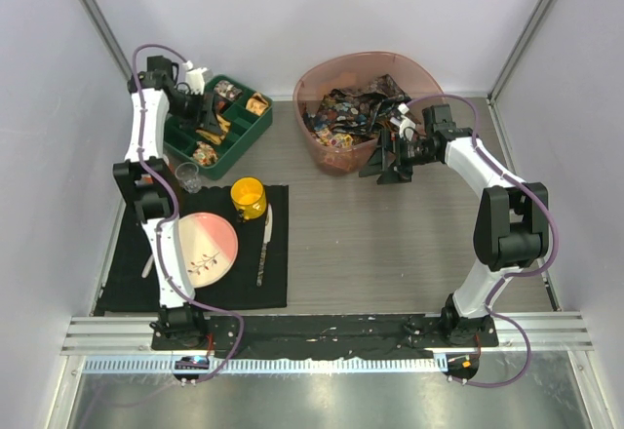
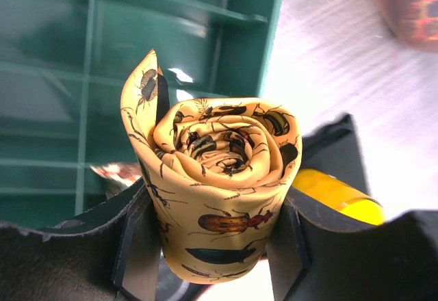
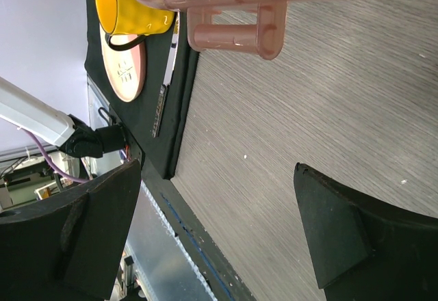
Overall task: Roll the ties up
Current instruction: Place the tie in the storage box.
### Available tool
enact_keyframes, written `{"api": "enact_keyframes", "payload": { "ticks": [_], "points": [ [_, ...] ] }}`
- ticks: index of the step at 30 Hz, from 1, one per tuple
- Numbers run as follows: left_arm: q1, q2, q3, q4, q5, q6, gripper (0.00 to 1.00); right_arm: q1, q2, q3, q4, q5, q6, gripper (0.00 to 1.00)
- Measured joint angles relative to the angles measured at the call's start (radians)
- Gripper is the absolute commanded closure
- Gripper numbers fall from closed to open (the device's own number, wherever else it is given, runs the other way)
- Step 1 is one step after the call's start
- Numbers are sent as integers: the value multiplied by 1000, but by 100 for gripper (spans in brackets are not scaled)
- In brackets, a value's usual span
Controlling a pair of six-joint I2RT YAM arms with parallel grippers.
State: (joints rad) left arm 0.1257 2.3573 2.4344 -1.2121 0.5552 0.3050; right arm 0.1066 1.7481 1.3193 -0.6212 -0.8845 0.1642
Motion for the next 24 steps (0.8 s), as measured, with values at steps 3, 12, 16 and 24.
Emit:
{"api": "enact_keyframes", "payload": {
  "ticks": [3, 12, 16, 24],
  "points": [
    [21, 5, 0, -43, 35, -66, 100, 0, 0, 0, 0, 0, 0, 1],
    [45, 11, -40, -69, 100, -180, 100, 0, 0, 0, 1, 0, 9, 1],
    [42, 37, -39, -69, 105, -204, 100, 0, 1, 0, 5, 0, 19, 1],
    [40, 106, -22, -68, 76, -242, 100, 0, 18, 0, 8, -1, 26, 1]
  ]
}}
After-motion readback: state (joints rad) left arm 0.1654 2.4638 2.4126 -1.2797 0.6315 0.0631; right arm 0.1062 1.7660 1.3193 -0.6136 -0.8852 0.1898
